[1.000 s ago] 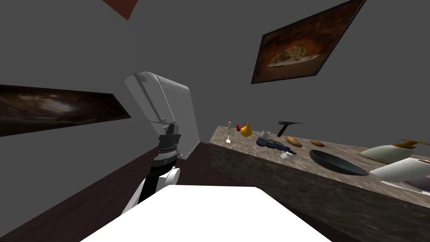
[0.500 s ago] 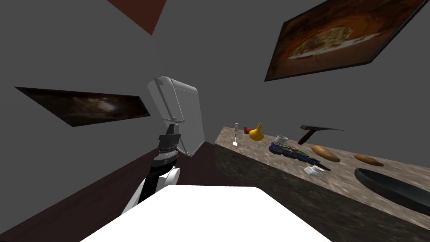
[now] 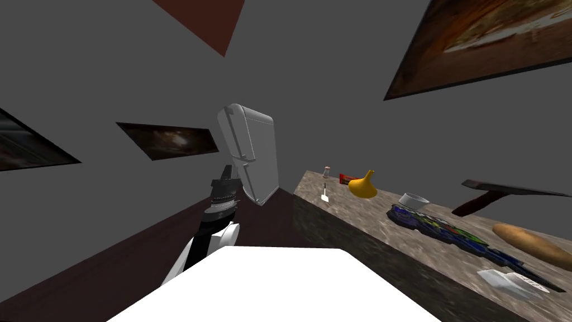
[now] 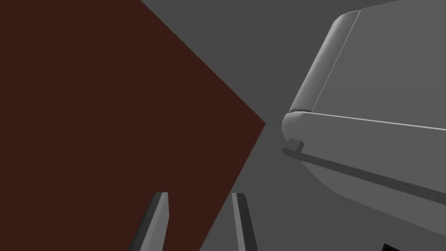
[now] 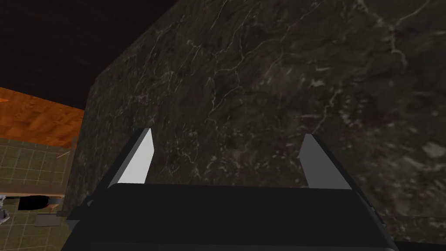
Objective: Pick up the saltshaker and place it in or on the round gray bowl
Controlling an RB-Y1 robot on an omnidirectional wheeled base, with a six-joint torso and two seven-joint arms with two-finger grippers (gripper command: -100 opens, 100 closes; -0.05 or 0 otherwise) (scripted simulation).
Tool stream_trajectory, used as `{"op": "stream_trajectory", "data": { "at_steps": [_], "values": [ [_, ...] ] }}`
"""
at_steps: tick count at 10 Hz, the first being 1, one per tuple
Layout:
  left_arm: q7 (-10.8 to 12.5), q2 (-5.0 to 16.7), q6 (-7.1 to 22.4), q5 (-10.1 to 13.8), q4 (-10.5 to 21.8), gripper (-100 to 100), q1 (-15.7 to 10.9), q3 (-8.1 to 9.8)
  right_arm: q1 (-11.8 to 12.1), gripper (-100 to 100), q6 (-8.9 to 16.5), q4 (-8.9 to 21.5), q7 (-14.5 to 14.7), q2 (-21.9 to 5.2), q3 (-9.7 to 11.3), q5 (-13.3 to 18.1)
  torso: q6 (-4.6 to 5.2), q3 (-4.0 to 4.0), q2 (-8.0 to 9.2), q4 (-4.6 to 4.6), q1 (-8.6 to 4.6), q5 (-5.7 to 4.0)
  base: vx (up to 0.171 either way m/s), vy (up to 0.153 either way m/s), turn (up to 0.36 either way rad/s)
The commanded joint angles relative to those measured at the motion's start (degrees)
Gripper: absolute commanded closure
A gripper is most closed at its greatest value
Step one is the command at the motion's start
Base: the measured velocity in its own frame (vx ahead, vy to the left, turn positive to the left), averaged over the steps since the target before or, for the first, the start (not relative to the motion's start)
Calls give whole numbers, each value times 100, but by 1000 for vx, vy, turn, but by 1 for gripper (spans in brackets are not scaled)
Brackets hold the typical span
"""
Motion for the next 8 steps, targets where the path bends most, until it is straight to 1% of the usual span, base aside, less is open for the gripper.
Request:
{"op": "stream_trajectory", "data": {
  "at_steps": [1, 2, 3, 4, 6, 7, 8],
  "values": [
    [0, 0, 0, 0, 0, 0, 0, 0, 116, -100, 106, 286, -149, -244, -151, 40, 0, 0, 0, 0, 0, 0, 95, 21, 380],
    [0, 0, 0, 0, 0, 0, 0, 0, 117, -100, 148, 523, -216, -375, -245, 75, -1, -5, -9, -2, -4, 0, 118, 3, 409],
    [0, 0, 0, 0, 0, 0, 0, 0, 119, -100, 148, 220, -216, -375, -245, 75, 1, -10, -17, -4, -5, 1, 77, -1, 195],
    [0, 0, 0, 0, 0, 0, 1, 1, 117, -100, 148, 270, -216, -375, -245, 75, 4, -5, -8, -2, -6, -4, 24, 5, 13],
    [0, 0, 0, 0, 0, 0, 1, 1, 117, -100, 148, 548, -216, -375, -245, 75, 12, 14, 26, 6, -1, -3, -9, 5, -17],
    [0, 0, 0, 0, 0, 0, 0, 1, 111, -100, 183, 765, -279, -498, -335, 106, 13, 19, 34, 8, -1, -2, 31, 3, 253],
    [0, 0, 0, 0, 0, 0, 0, 0, 101, -100, 212, 964, -338, -612, -421, 133, 2, 13, 21, 6, -4, -2, 85, -12, 447]
  ]
}}
